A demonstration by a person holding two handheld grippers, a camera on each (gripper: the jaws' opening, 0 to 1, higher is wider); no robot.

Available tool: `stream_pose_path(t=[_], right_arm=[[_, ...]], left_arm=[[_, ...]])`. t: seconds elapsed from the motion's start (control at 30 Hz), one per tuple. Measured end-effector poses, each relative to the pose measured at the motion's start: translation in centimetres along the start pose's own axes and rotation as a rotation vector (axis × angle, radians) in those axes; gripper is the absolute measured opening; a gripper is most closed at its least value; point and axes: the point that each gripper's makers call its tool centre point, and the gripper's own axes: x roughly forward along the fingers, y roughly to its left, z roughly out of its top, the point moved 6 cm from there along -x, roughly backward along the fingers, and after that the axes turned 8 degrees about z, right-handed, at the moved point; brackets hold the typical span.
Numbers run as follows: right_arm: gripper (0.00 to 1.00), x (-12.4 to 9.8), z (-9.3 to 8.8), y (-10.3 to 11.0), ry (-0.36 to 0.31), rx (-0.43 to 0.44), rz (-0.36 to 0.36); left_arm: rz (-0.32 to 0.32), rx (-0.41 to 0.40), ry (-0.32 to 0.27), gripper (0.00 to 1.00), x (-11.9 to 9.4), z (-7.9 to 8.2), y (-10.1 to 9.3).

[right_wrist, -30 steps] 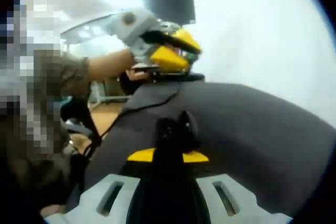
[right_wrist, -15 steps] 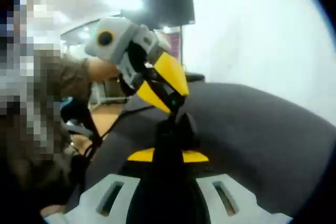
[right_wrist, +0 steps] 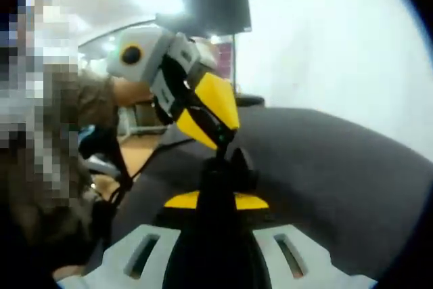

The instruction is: Pick up three earphones and place each one into its charging case using tactile feedback, ensure that each earphone is properly inserted and securely positioned inside the case.

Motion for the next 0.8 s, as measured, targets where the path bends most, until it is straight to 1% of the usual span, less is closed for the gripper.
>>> stream_pose_path(t=[0.13,0.17,0.2,0.23,0.33,0.43,0.53,0.6,0.73,0.8], right_arm=[[0.18,0.06,0.03,0.05,0.001,-0.002,0.0],[0.18,0.06,0.03,0.06,0.0,-0.002,0.0],[0.18,0.07,0.05,0.06,-0.001,0.0,0.0],[0.18,0.08,0.07,0.05,-0.003,0.002,0.0],[0.18,0.07,0.08,0.07,-0.002,-0.001,0.004],[0.18,0.07,0.09,0.0,-0.003,0.0,0.004],[0.18,0.05,0.09,-0.01,-0.003,0.0,0.004],[0.18,0.04,0.09,0.02,-0.003,0.0,0.005],[0.18,0.04,0.09,0.03,-0.004,0.001,0.005],[0.18,0.02,0.08,0.02,-0.004,0.0,0.005]], left_arm=[[-0.007,0.044,0.01,0.09,0.27,-0.03,-0.58],[-0.012,0.063,0.018,0.09,0.36,-0.1,-0.73],[-0.014,0.105,0.03,0.09,0.43,-0.2,-0.84],[-0.009,0.117,0.032,0.09,0.48,-0.17,-0.99],[-0.015,0.105,0.022,0.09,0.48,0.07,-0.94],[-0.019,0.097,0.02,0.09,0.53,-0.15,-0.86],[-0.031,0.034,0.001,0.09,0.38,-0.11,-0.79],[-0.036,0.008,-0.012,0.09,0.38,-0.07,-0.69],[-0.039,0.01,-0.013,0.09,0.53,-0.15,-0.75],[-0.052,0.006,-0.013,0.09,0.49,-0.04,-0.75]])
